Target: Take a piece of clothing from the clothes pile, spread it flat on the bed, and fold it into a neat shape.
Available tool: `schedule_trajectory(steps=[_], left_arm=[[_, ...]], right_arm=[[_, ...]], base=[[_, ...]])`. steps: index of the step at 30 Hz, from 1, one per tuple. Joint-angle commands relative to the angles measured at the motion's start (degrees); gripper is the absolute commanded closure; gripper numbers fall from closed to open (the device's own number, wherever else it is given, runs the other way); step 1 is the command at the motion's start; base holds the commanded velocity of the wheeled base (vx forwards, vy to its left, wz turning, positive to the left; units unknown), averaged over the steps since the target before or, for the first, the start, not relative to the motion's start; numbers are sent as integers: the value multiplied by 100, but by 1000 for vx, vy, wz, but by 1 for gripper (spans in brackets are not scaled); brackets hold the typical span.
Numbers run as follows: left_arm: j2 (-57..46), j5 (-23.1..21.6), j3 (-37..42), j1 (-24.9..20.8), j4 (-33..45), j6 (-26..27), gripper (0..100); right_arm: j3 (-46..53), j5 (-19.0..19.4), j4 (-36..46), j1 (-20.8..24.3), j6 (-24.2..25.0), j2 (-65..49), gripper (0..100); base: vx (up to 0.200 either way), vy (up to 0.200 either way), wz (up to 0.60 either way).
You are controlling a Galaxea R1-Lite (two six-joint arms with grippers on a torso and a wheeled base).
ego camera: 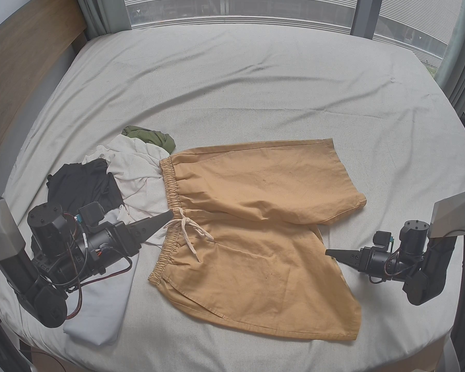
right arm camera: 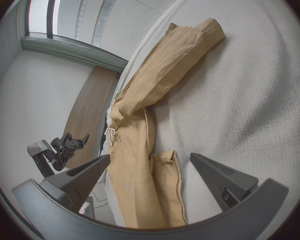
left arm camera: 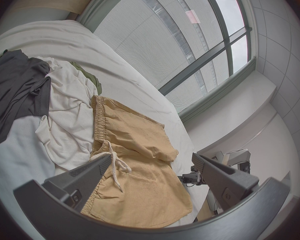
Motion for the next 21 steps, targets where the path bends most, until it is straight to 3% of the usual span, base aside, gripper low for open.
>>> schedule_trajectory(steps=[1,11,21], left_arm=[[10,6,4,-32,-5,-3,0],[19,6,22,-76,-5,-12,0],[80,6,31,-120,-5,-3,0]], right_arm=[[-34,9,17,32,152,46,100],[-69,9,8,111,248,64,100],[-96,35,17,-100,248,-147,100]], base=[[0,0,0],[0,0,0],[0,0,0]])
